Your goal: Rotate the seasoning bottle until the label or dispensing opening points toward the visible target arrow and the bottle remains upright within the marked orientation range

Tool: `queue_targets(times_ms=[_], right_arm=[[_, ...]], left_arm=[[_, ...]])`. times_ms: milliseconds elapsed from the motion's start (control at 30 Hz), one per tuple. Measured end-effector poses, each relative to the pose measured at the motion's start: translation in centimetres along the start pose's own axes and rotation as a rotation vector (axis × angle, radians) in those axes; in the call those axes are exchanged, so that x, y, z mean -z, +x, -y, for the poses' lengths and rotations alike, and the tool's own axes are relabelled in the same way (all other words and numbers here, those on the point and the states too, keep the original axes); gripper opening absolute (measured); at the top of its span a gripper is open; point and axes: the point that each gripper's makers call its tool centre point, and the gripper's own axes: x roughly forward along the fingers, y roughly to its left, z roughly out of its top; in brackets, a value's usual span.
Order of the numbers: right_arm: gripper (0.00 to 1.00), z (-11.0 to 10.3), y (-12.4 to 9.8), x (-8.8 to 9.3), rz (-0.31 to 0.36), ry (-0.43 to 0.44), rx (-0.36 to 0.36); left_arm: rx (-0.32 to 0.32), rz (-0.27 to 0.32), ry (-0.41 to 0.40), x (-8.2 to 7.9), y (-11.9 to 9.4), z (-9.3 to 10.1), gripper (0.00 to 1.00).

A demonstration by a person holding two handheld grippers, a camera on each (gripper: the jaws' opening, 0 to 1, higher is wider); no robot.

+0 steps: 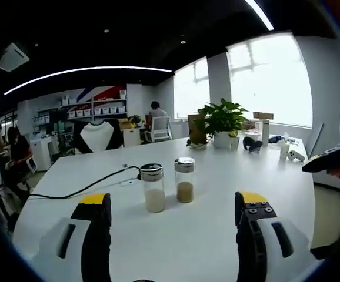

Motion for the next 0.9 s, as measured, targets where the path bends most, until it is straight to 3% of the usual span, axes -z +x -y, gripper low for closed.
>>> queue_targets(times_ms=[67, 200, 900], right_arm=[[0.75, 0.5, 0.0, 0.1, -0.004, 0.007, 0.01], [0.75, 0.9, 0.0, 0.0, -0.006, 0.009, 0.021], [0.74, 2.5, 1.9, -0.2, -0.028, 0.003, 0.038]], left_arm=[[0.013, -0.009, 0.006, 0.0, 0.8, 0.2, 0.92], [0.01, 0.027, -0.039, -0.7, 1.8, -0.1, 0.92], [0.03, -0.04, -0.014, 1.0, 5.9, -1.6, 0.9]])
